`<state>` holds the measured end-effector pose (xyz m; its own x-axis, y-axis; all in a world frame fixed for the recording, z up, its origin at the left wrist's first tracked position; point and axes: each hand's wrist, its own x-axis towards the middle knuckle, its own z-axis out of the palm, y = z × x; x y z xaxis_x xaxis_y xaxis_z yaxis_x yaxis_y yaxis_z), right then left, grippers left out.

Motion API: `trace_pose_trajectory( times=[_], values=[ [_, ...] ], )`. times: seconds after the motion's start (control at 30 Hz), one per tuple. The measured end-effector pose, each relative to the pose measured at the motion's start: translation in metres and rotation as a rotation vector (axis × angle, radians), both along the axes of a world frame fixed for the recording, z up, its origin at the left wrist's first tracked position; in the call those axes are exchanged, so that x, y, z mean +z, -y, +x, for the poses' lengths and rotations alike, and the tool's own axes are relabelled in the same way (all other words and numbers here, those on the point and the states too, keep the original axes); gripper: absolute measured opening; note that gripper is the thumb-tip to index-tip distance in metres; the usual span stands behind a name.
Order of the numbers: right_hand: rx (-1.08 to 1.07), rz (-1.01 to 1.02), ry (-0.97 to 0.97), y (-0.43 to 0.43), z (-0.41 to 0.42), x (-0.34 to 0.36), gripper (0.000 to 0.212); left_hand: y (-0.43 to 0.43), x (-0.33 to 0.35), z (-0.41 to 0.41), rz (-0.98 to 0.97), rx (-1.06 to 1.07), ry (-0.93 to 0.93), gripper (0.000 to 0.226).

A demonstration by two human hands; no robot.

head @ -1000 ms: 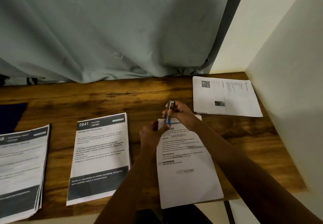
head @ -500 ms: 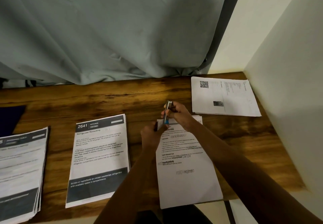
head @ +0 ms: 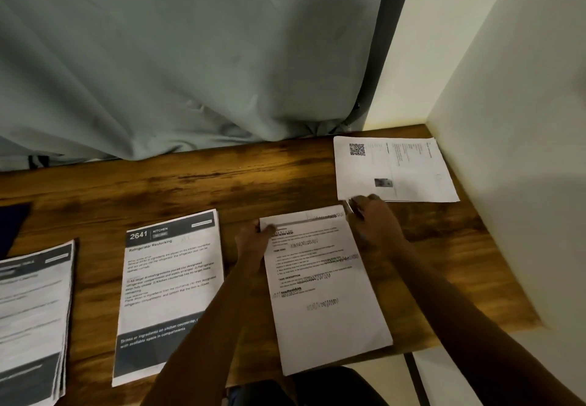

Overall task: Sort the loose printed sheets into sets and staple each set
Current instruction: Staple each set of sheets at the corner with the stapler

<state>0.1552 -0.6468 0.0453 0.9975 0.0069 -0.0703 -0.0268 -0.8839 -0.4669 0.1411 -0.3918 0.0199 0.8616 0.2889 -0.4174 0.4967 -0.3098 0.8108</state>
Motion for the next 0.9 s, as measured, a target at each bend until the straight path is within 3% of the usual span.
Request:
trace_pose_trajectory(
  times=[0.13, 0.27, 0.43, 0.5, 0.63, 0.7, 0.77, 0.8, 0.9],
  values=[
    [-0.176, -0.088, -0.137, 0.017, -0.021, -0.018, 0.04, -0.001, -0.003, 0.003, 0.099, 0.0, 0.012, 0.015],
    [-0.231, -0.094, -0.143, 0.02, -0.033, -0.028, 0.036, 0.001, -0.008, 0.001, 0.171, 0.007, 0.054, 0.012],
    [-0.255, -0.079, -0.17, 0.019, -0.038, -0.039, 0.042, 0.01, -0.008, -0.005, 0.248, 0.01, 0.141, 0.039],
    [-0.376, 0.106, -0.16, 0.022, -0.034, -0.036, 0.041, 0.018, -0.008, -0.007, 0.337, -0.03, 0.192, 0.049],
    [-0.824, 0.715, -0.173, 0.044, -0.01, -0.013, 0.044, 0.049, -0.003, -0.006, 0.368, -0.207, 0.28, 0.052],
    [-0.822, 0.938, -0.24, 0.058, 0.003, -0.008, 0.044, 0.069, 0.001, -0.004, 0.358, -0.31, 0.309, 0.052],
    [-0.796, 1.011, -0.292, 0.065, 0.015, -0.005, 0.046, 0.086, 0.003, 0.003, 0.365, -0.419, 0.306, 0.054],
    [-0.782, 0.936, -0.305, 0.066, 0.023, -0.006, 0.046, 0.093, 0.002, 0.007, 0.375, -0.475, 0.293, 0.056],
    [-0.589, 0.28, -0.329, 0.069, 0.044, 0.001, 0.053, 0.107, -0.001, 0.019, 0.394, -0.609, 0.238, 0.062]
  ],
)
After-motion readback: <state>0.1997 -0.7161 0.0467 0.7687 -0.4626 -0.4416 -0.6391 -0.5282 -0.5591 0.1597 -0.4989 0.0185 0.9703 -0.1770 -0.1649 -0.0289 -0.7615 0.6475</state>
